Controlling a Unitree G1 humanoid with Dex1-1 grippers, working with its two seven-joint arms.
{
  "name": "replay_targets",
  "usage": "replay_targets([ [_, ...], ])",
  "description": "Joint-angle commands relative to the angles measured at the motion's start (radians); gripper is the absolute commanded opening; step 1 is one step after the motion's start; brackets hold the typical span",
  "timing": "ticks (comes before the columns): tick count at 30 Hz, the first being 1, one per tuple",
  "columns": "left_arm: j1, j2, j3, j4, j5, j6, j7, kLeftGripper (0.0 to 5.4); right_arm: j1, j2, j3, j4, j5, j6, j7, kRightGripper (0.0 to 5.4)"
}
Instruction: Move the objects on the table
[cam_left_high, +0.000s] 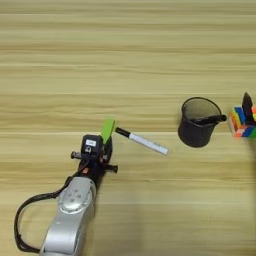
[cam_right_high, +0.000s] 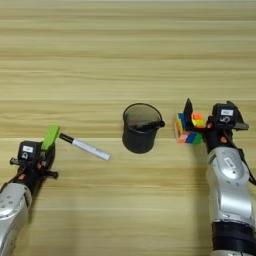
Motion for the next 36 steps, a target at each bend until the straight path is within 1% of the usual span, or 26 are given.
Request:
replay_targets([
  [1,0.011,-0.002,0.014,-0.002,-0.01,-0.007,0.0,1.31,-0.007,0.006,0.005,-0.005,-0.003,0.002,-0.007,5.4],
  [7,0.006,-0.007,0.023,-0.019,-0.011,-0.045,-0.002,1.31,-0.01,0.007,0.005,0.0,-0.005,0.0,-0.008,5.4],
  [17,0.004,-0.012,0.035,-0.028,-0.015,-0.07,-0.003,1.31,-0.012,0.01,0.006,0.002,-0.007,0.0,-0.01,5.4],
  [20,-0.005,-0.017,0.031,-0.045,-0.014,-0.066,-0.002,1.31,-0.013,0.009,0.007,0.002,-0.009,-0.001,-0.011,5.4],
  [22,-0.016,-0.027,0.025,-0.056,-0.012,-0.059,0.005,1.31,-0.014,0.008,0.008,0.004,-0.009,-0.002,-0.012,5.4],
  [26,-0.036,-0.05,0.005,-0.091,0.0,-0.036,0.017,1.31,-0.014,0.006,0.009,0.007,-0.009,-0.003,-0.012,5.4],
  [28,-0.053,-0.063,-0.016,-0.09,0.011,-0.023,0.021,1.31,-0.014,0.006,0.011,0.008,-0.01,-0.004,-0.012,5.4],
  [33,-0.102,-0.09,-0.067,-0.06,0.026,0.009,0.037,1.31,-0.012,0.008,0.015,0.004,-0.012,-0.003,-0.016,5.4],
  [36,-0.141,-0.103,-0.1,-0.019,0.033,0.03,0.047,1.31,-0.011,0.01,0.019,0.003,-0.013,-0.004,-0.018,5.4],
])
